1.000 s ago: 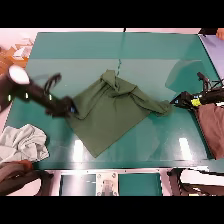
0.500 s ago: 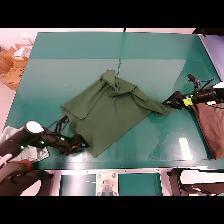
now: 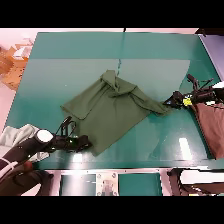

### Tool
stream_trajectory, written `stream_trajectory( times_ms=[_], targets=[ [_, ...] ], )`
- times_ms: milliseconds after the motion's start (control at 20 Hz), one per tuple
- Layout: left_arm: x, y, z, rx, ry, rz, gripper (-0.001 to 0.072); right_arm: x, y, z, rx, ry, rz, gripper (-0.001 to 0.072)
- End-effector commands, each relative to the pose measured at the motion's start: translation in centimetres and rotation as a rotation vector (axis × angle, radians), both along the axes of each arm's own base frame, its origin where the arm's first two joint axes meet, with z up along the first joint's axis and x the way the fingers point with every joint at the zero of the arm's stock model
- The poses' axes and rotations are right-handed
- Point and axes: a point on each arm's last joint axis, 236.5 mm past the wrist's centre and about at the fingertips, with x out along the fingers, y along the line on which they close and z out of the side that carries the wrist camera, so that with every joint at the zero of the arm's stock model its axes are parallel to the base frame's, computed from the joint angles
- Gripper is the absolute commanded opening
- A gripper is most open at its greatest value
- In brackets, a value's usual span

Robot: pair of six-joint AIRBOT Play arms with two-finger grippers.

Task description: Fold the shirts.

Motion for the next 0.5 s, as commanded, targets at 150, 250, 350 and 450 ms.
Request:
stream_trajectory(
  times_ms=[150,250,350,450],
  targets=[
    [5.9,6.6,2.3,0.136,-0.12,-0.019,0.0019,-1.5,0.4,1.2,0.041,0.091,-0.063,0.0012],
    [8.6,12.1,3.9,0.245,-0.15,0.014,0.0019,-3.3,1.4,1.9,0.052,0.131,-0.115,0.0012],
    [10.7,17.6,5.7,0.338,-0.179,0.084,0.0019,-6.4,3.3,2.2,0.056,0.163,-0.137,0.0012],
    [11.6,22.1,6.7,0.412,-0.198,0.141,0.0019,-9.5,4.9,2.0,0.047,0.167,-0.163,0.0013]
  ],
)
